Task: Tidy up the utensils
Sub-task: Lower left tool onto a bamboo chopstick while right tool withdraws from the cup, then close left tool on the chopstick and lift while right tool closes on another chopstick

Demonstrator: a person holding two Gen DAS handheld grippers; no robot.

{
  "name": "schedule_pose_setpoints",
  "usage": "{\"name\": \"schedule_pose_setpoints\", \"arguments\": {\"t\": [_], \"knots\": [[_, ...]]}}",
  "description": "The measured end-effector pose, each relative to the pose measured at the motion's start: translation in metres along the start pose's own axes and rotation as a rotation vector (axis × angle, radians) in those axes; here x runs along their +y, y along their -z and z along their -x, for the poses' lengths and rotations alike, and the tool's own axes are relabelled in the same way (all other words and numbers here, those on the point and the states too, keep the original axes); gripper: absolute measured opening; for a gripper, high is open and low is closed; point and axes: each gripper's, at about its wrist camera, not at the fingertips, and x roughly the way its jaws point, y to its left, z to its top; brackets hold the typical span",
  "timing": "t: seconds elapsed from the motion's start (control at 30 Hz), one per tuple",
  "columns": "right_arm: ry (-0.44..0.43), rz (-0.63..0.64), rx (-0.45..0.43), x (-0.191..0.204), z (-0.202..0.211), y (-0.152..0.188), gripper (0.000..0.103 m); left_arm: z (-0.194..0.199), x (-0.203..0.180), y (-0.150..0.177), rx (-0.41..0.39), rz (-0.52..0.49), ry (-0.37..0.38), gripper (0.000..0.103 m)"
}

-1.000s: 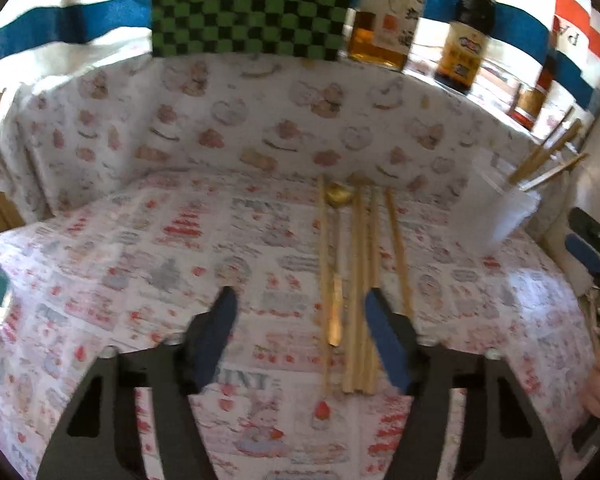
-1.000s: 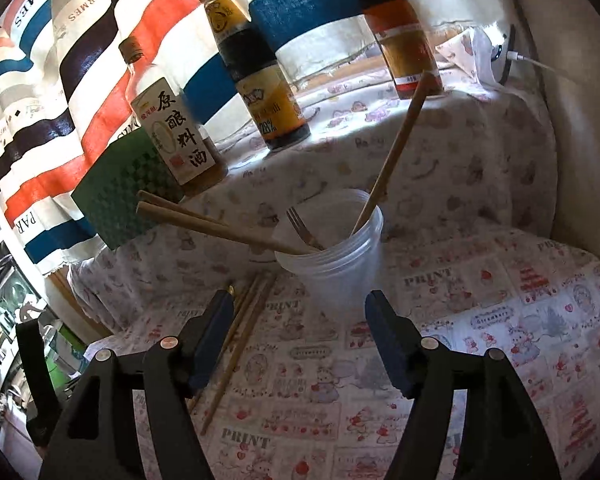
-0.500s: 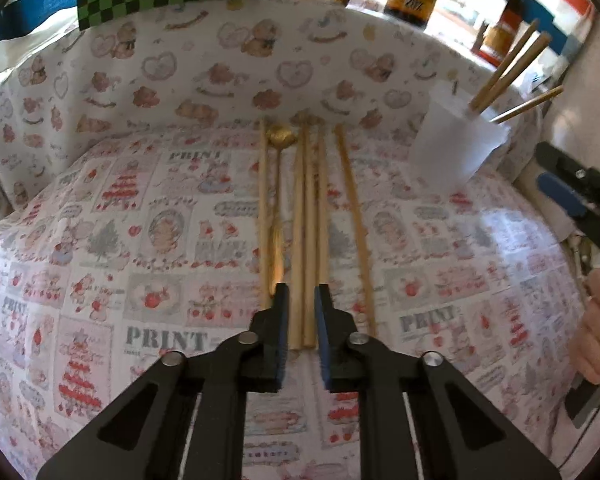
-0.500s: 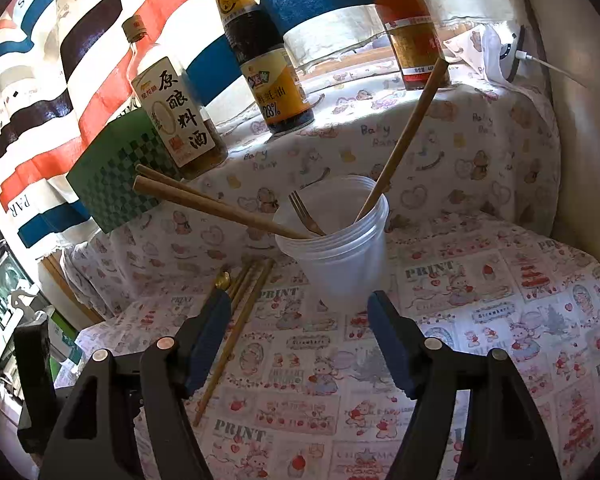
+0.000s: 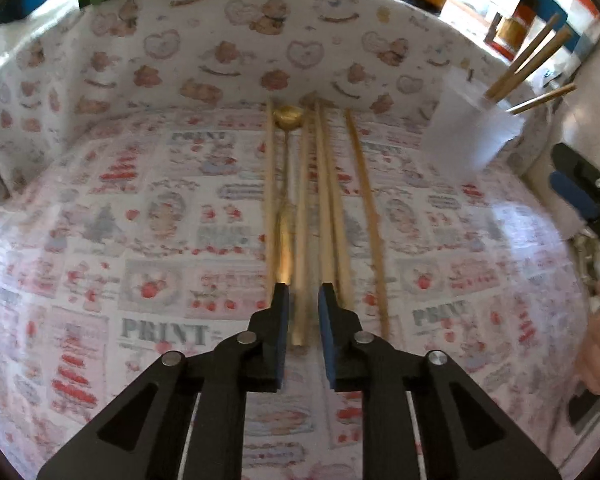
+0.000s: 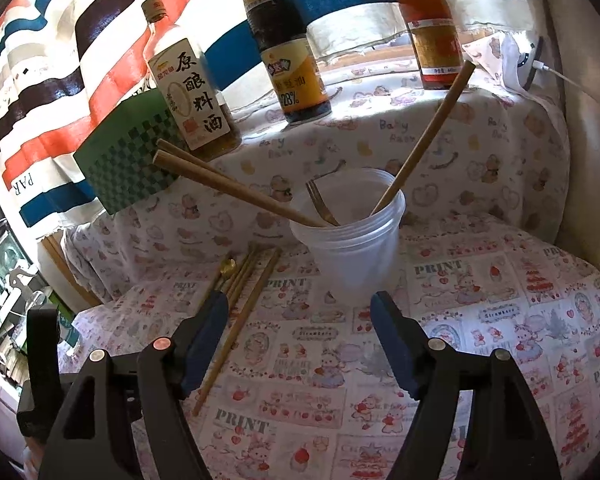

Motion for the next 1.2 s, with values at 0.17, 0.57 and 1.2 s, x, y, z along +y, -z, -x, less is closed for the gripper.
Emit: {"name": "schedule_pose_setpoints", "arguments": {"t": [0.17, 0.57, 1.2], "knots": [[0.006, -0.006, 0.004, -0.001, 0.0, -0.001, 0.075, -0.003, -0.008, 0.003, -0.008, -0.052, -0.053, 0.014], [0.034, -0.006, 0.013, -0.002, -0.003, 0.0, 0.076, -0.004, -0.035, 0.007, -0.044, -0.063, 0.155, 0.01], [0.081, -0.027, 0.033, -0.008, -0.011, 0.0, 0.076, -0.008, -0.03, 0.007, -0.06, -0.04, 0.006, 0.007]]}}
